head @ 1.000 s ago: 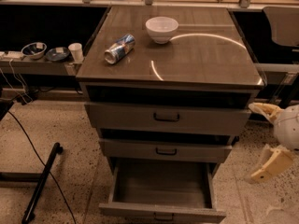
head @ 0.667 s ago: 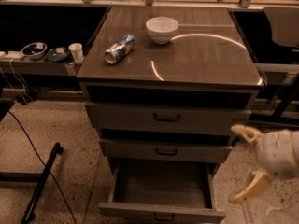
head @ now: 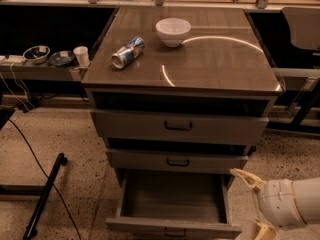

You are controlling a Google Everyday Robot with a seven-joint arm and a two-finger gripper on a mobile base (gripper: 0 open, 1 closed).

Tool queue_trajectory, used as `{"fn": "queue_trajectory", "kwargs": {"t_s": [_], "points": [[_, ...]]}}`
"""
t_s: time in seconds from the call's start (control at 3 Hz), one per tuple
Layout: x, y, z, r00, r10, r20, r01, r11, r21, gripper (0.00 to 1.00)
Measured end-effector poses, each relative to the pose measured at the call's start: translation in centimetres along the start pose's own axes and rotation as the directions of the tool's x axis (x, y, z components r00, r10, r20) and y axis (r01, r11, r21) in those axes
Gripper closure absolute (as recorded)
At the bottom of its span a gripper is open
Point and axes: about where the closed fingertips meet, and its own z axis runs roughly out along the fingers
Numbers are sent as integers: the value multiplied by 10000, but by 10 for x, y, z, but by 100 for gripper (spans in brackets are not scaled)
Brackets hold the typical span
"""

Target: Close bottom drawer

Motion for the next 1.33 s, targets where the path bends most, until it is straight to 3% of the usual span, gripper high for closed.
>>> {"fn": "queue_trajectory", "kwargs": {"t_s": [0.33,0.67,1.0,1.33], "points": [[22,-3,21,9990,445,-54,-447,9984,-345,0],[58,10,73,9936,829,768,-794,9957,-473,0],[91,20,119,9923,130,1235,-64,9985,-540,0],[97,24,129,9901,82,1403,8,9980,-639,0]]}}
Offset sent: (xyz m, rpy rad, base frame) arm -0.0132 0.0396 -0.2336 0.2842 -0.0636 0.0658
